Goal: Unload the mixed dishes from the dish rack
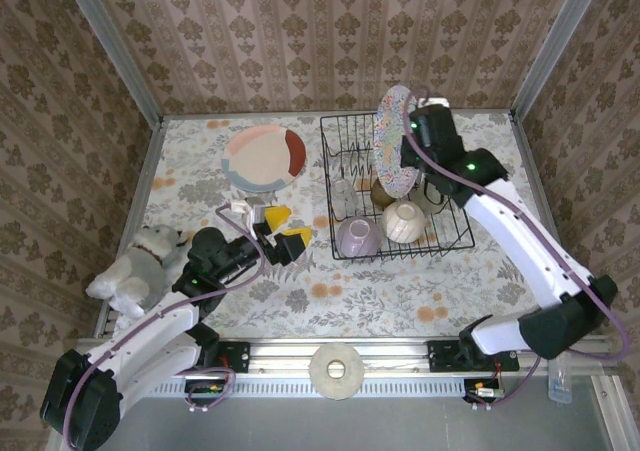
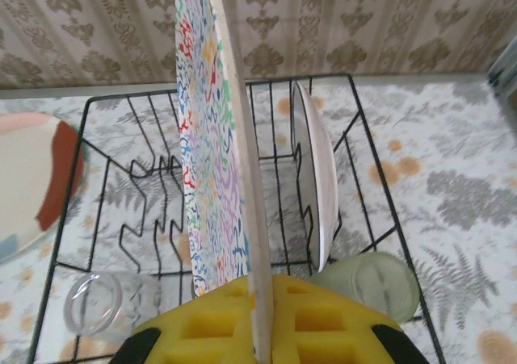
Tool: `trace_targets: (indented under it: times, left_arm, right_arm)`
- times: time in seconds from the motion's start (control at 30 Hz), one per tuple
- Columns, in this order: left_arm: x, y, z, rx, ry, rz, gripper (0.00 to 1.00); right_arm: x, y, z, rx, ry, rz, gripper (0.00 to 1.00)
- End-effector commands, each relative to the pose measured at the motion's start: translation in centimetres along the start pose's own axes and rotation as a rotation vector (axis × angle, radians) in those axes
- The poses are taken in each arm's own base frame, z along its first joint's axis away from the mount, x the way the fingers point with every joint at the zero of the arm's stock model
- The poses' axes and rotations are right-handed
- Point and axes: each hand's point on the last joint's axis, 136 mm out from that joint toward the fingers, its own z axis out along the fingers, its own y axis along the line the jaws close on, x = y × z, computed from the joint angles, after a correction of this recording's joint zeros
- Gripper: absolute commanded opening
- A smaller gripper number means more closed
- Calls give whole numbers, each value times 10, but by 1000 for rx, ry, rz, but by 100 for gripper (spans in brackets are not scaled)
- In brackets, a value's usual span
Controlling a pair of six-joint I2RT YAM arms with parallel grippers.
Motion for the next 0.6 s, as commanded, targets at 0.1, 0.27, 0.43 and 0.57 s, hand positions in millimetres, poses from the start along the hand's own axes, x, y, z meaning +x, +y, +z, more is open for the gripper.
trace_targets:
  times: [0.1,0.27,0.43,0.57]
  left_arm:
    - [-1,12,4,-35,3,5,100]
    - [-4,20,9,-41,1,-22,100]
    - [-12,24,15,-19,-12,-82,100]
    - [-17,29,20,-4,-13,-133,100]
  right_arm:
    - [-30,8,-29,-347,-112,241,0]
    - [-31,0,-34,-529,-116,380,0]
    - [-27,-6,-30,-668,-121,496,0]
    - [-22,-13,-23,-760,-128,578,0]
